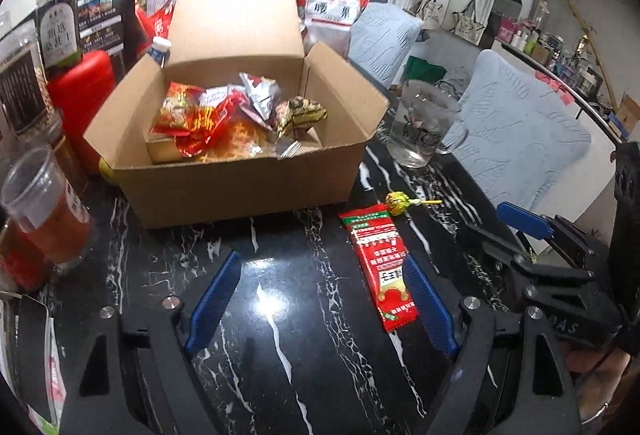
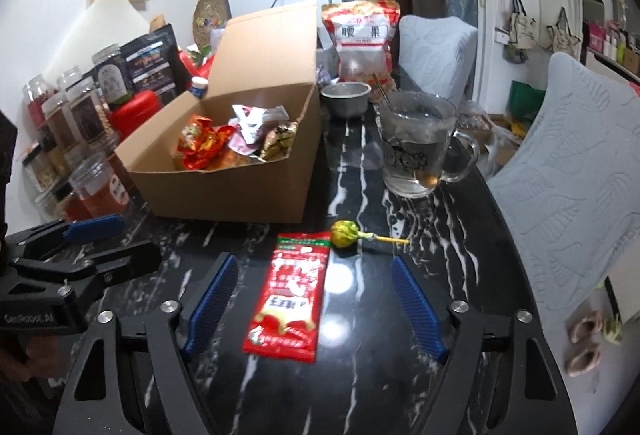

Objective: Organize snacks
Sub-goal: 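Grasp the long red packet with the left tool while the right tool grasps the yellow lollipop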

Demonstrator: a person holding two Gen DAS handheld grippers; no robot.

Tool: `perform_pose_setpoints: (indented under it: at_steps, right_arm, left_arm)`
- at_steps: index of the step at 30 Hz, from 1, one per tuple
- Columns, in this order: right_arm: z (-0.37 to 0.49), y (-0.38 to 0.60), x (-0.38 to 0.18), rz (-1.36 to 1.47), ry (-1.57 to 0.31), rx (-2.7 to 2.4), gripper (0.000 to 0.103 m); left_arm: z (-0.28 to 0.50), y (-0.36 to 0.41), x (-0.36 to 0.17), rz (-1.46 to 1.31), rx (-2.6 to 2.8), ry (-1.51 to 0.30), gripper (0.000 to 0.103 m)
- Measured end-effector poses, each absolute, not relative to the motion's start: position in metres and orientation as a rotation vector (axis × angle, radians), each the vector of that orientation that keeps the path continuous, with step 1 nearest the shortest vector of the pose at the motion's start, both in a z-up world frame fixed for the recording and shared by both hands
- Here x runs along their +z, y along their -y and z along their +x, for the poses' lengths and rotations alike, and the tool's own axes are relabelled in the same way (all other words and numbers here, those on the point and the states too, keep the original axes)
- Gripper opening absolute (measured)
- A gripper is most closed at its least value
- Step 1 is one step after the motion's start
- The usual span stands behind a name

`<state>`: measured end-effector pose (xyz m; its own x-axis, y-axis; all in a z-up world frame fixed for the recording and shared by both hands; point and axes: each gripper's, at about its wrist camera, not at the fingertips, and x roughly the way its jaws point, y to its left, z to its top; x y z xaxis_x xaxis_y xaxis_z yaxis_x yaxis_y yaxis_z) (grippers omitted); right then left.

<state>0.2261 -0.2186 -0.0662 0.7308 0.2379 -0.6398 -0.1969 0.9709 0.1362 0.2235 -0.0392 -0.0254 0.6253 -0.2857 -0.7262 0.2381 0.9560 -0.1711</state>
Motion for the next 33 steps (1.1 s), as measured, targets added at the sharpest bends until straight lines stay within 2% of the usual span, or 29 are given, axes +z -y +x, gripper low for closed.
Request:
perform_pose_setpoints:
  at_steps: [7,16,19,23,26,28,33]
  right_arm:
    - [0.269,0.215,-0.090,-0.002,-0.788,0.280,0.066]
    - [0.317,0.213,-0.112,-0.064,-0.861,0.347,0.064]
    - [0.331,0.212,-0.120,-0.097,-0.902,0.357,0.059]
    - [0.338,0.211,-0.127,-0.118,-0.941,0.391,0.058]
    - [0.339,0.211,-0.132,-0.117,-0.960,0.405,0.046]
    - [0.338,0.214,-0.133,-0.096,-0.968,0.424,0.025]
    - [0.325,0.225,-0.133,-0.090,-0.953,0.395,0.025]
  left_arm:
    - [0.246,0.043,-0.046,-0.077,-0.280,-0.904,0.083]
    - [0.271,0.055,-0.065,-0.084,-0.285,-0.954,0.083]
    - [0.277,0.058,-0.070,-0.087,-0.287,-0.970,0.083]
    - [0.283,0.063,-0.074,-0.094,-0.296,-0.986,0.083]
    - [0.288,0.067,-0.077,-0.099,-0.309,-0.995,0.083]
    - [0.289,0.070,-0.078,-0.100,-0.317,-1.001,0.083]
    - [0.289,0.082,-0.081,-0.096,-0.353,-1.020,0.083]
